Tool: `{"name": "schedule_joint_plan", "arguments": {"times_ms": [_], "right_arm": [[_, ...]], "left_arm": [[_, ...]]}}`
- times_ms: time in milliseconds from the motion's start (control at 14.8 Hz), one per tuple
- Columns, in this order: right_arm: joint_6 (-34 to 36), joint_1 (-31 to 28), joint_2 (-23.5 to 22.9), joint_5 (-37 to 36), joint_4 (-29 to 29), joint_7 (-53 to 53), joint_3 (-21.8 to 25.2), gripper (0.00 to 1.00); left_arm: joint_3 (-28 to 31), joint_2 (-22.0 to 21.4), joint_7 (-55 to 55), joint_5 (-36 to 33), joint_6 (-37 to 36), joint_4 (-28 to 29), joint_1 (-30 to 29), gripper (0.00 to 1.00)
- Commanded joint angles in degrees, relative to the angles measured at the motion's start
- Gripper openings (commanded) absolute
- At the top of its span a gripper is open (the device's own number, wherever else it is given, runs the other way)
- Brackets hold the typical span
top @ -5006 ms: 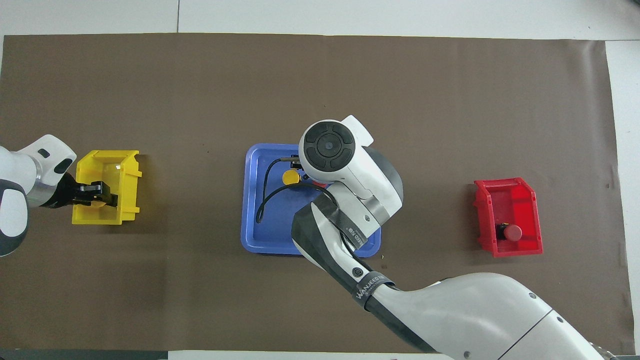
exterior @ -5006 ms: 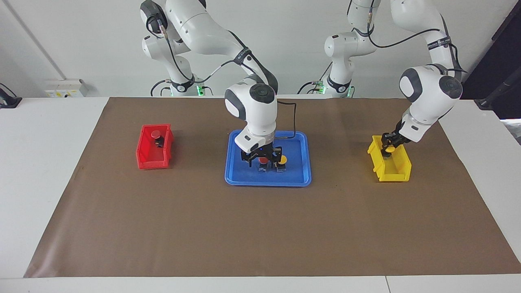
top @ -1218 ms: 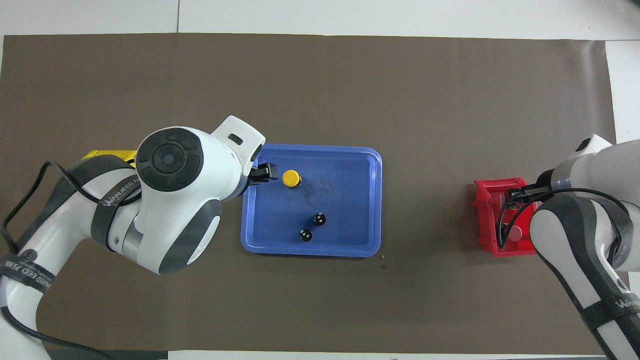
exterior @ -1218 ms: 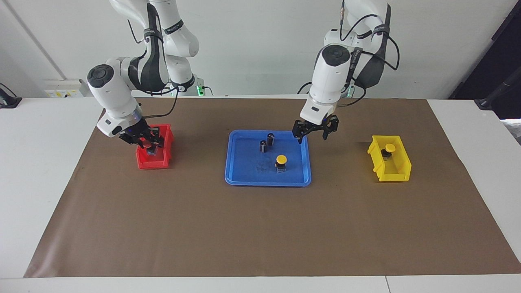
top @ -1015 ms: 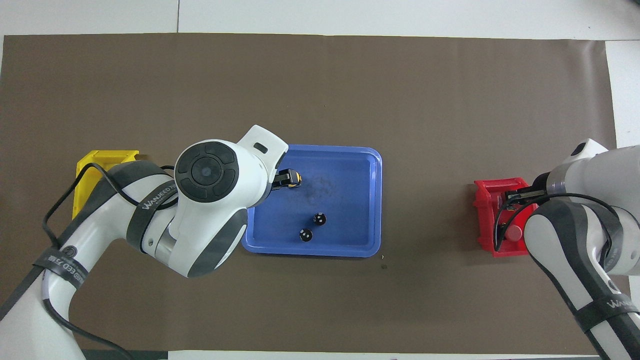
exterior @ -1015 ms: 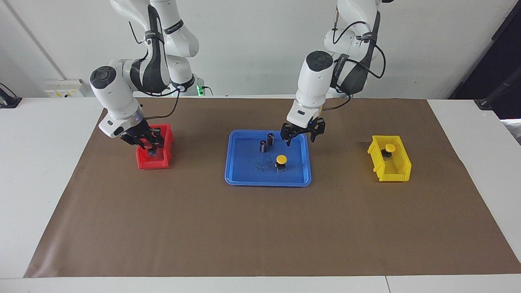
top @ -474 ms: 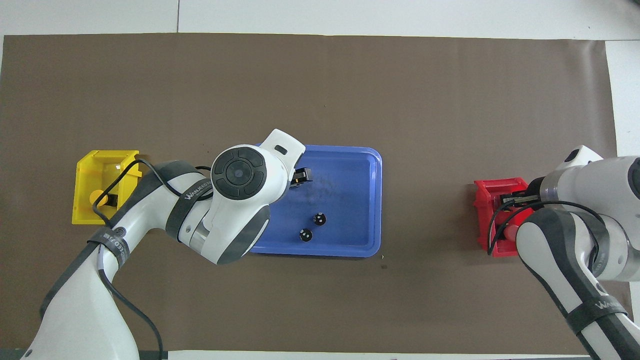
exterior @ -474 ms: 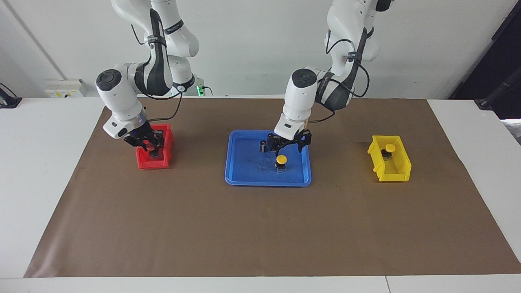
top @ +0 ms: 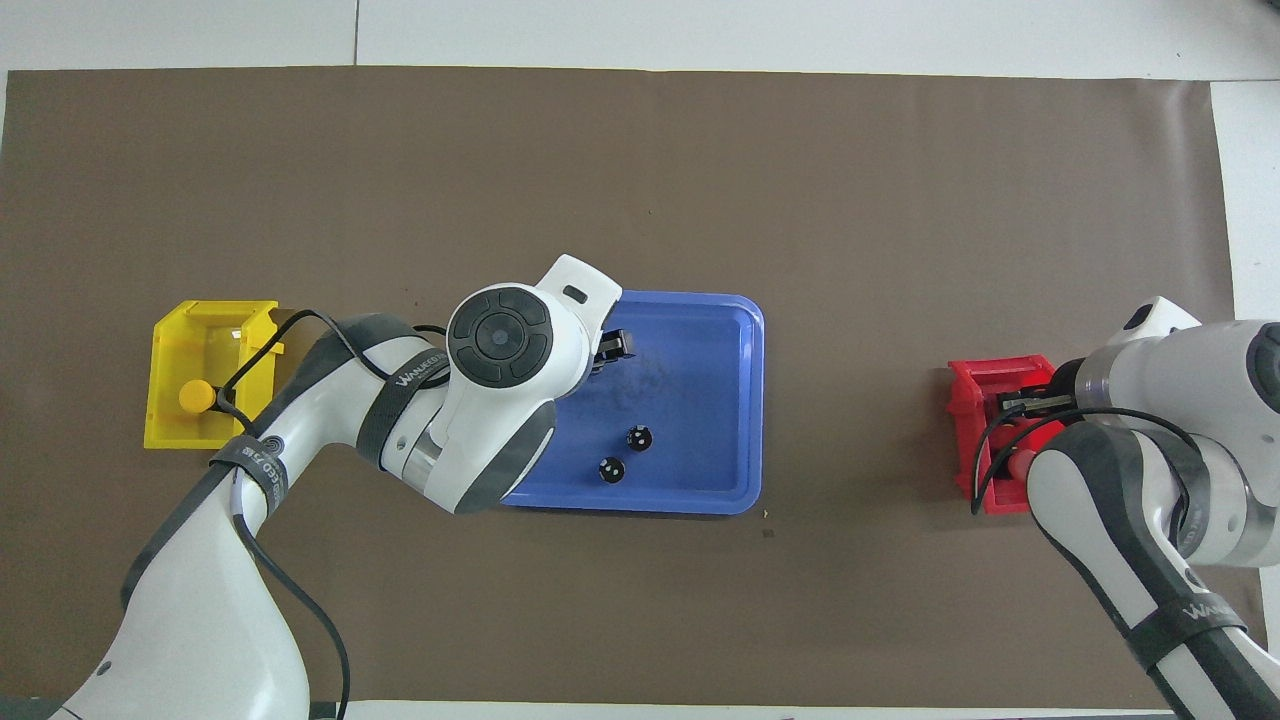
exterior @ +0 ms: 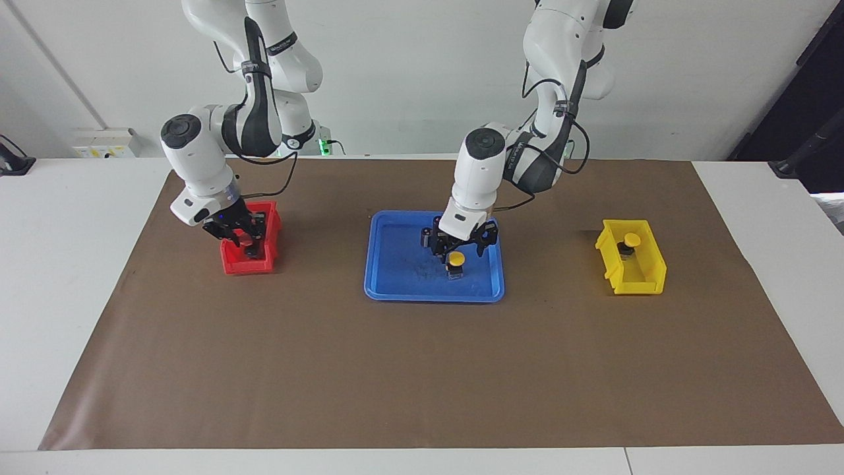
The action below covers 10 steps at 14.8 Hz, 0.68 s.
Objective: Sort red and yellow buttons by color
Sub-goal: 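Grasp the yellow button with the left gripper while the right gripper withdraws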
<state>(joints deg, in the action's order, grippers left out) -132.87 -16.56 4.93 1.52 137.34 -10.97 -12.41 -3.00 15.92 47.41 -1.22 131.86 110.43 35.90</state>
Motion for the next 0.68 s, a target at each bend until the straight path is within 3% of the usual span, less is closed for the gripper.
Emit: {"name": "schedule_joint_plan", "arguments": {"times_ms": [0,271,406,541,609], "right_arm": [[2.52,-0.49,1.14,1.65,-1.54,-3.43,-0.42,0.65],[14.54,-0.49,0.87,1.56,-11.89,-3.0,-0.33,0.72],[20.7,-0.23,0.87,1.56,-17.52,-1.69,-0.42,0.8],[25.71,-0.05,1.49,1.56,-22.27,-0.11,-0.68,1.0],[28.35,0.03,1.58,1.56,-24.47,0.25,-0.68,1.0]], "left_arm": [[0.98,1.39,1.54,-0.01,-0.55,-2.49,1.19,0.93],[0.98,1.48,2.59,-0.01,-0.99,-3.03,1.19,0.75],[0.98,1.48,2.95,-0.01,-1.17,-3.11,1.19,0.68],[0.98,1.57,3.04,-0.01,-1.43,-3.12,1.19,0.59],[0.98,1.57,3.3,-0.01,-1.61,-3.12,1.19,0.54]]}}
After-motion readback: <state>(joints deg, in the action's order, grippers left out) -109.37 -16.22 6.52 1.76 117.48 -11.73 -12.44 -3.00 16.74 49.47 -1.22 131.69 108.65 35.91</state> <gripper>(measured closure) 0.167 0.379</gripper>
